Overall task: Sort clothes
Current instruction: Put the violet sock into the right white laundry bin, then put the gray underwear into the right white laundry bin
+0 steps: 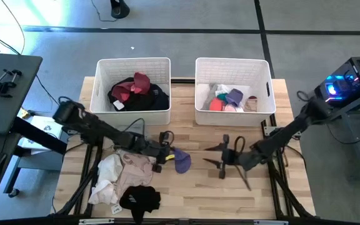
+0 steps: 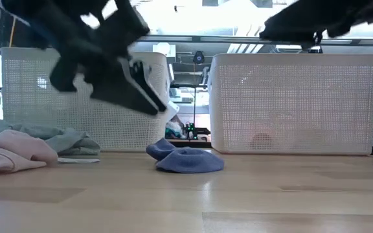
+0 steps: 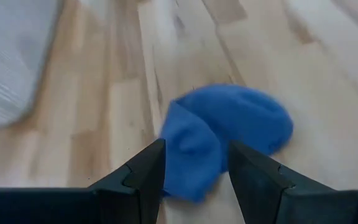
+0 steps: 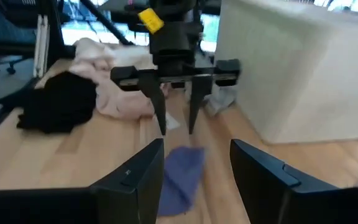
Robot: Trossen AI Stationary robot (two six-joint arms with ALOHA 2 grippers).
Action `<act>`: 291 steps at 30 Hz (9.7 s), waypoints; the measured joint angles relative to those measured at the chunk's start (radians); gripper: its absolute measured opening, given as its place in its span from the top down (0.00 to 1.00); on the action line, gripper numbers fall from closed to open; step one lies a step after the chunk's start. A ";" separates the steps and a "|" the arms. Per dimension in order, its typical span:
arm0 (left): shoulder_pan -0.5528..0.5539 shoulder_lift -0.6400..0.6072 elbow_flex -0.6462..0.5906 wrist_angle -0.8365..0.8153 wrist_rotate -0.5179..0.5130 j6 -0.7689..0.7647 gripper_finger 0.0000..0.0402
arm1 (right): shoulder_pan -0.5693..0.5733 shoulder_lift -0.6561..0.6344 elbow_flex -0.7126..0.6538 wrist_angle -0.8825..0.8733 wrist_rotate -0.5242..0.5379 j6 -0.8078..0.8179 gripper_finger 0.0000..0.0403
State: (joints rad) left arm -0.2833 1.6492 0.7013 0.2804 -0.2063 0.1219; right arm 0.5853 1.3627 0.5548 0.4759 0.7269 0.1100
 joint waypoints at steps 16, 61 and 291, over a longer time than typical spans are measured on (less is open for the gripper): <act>0.079 0.235 0.089 0.057 0.074 -0.007 0.97 | -0.178 0.403 0.203 -0.029 -0.337 0.005 0.57; 0.008 -0.247 0.065 -0.224 -0.112 -0.034 0.90 | -0.365 -0.244 0.710 -0.935 0.189 -0.018 0.99; -0.149 -0.226 -0.324 0.463 -0.535 -0.357 0.70 | -1.159 -0.112 0.789 -1.511 -0.347 -0.009 0.48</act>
State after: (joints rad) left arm -0.4324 1.4227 0.3775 0.7437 -0.7416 -0.2352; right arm -0.5741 1.2504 1.3435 -1.0346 0.3800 0.1010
